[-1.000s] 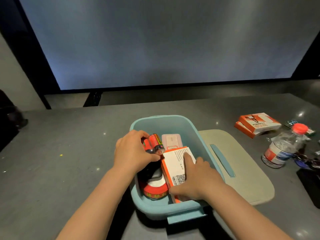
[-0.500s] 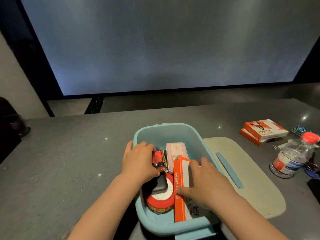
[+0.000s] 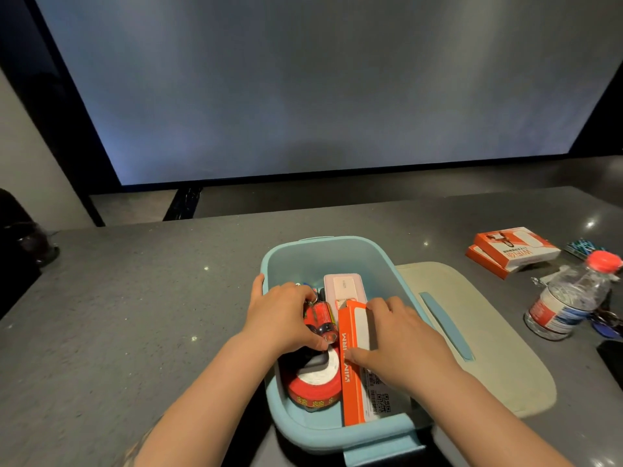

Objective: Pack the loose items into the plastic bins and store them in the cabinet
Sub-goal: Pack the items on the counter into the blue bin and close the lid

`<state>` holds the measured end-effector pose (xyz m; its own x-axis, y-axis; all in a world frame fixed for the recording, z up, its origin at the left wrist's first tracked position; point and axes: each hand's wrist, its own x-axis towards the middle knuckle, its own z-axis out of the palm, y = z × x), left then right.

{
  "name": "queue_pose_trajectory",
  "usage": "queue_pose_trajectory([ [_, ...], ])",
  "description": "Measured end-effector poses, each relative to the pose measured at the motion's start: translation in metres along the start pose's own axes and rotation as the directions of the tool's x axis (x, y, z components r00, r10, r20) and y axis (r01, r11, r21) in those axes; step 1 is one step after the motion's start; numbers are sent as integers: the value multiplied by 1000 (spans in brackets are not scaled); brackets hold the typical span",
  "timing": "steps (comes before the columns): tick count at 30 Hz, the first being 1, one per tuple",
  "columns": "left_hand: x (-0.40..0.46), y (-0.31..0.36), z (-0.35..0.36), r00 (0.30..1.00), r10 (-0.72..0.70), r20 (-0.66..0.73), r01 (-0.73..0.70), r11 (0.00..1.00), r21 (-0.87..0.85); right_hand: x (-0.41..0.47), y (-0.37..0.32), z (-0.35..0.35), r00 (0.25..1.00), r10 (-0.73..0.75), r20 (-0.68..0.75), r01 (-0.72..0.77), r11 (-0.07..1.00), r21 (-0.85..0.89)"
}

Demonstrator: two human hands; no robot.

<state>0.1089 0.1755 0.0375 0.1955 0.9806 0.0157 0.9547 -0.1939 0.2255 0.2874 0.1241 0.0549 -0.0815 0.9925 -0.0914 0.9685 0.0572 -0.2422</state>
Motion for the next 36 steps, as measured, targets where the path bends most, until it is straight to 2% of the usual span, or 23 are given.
queue_pose_trajectory([
  [8,-5,0,-2,1000,1,-10,-2,999,-43,-4,4,3,1000,-1,-24,1,1000,18],
  [10,-7,-1,-3,999,8,-31,-11,996,-89,-9,7,3,995,-28,-98,31,999,32],
  [12,-12,-5,-3,995,17,-96,-34,984,-176,-15,15,5,968,-66,-242,75,997,28],
  [14,-19,-12,2,985,11,-171,-60,957,-283,-22,25,10,956,-10,-294,30,998,62],
  [17,-34,-16,9,984,-13,-180,-71,891,-448,-29,33,21,959,168,-227,-104,957,270],
  [21,-44,-14,15,979,-52,-199,-42,897,-440,-26,37,25,944,199,-265,-101,934,344],
  [28,-61,-11,22,947,-180,-265,72,926,-371,9,46,15,977,25,-210,50,937,346],
  [32,-74,-13,26,933,-213,-290,100,928,-359,47,49,8,967,-184,-177,236,911,337],
  [36,-84,-21,24,922,-198,-333,70,930,-360,90,39,2,922,-377,-88,385,876,291],
])
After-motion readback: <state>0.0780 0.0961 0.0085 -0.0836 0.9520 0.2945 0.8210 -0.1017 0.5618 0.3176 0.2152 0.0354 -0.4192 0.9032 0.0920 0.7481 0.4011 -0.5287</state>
